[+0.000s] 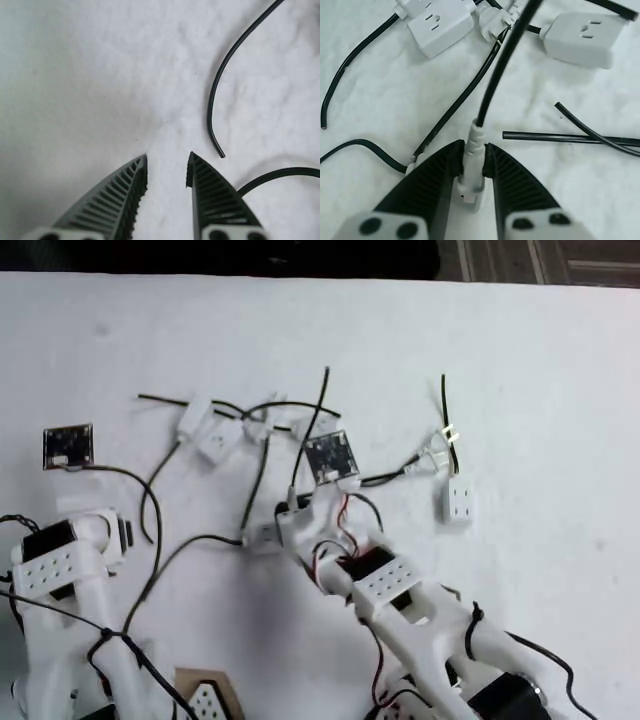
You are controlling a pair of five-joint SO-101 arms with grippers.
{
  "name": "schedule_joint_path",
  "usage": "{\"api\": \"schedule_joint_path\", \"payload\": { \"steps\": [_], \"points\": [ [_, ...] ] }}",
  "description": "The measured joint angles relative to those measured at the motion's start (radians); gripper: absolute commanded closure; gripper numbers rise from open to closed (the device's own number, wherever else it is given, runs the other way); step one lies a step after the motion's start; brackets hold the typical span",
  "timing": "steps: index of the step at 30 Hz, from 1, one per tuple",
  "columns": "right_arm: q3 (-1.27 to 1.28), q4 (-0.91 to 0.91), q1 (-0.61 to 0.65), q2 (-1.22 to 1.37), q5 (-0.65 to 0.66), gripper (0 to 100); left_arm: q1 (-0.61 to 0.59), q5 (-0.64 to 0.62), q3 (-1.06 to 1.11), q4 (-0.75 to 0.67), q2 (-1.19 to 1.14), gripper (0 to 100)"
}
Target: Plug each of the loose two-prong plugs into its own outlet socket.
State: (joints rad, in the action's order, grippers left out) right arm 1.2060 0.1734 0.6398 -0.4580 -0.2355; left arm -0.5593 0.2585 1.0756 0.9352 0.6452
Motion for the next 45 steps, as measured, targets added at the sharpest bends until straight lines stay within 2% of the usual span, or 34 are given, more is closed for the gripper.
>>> {"api": "schedule_joint_path", "payload": {
  "steps": [45],
  "points": [
    [0.003, -0.041, 0.023, 0.002, 0.005, 98.2, 0.000, 0.000, 0.000, 0.000, 0.000, 85]
  ]
}}
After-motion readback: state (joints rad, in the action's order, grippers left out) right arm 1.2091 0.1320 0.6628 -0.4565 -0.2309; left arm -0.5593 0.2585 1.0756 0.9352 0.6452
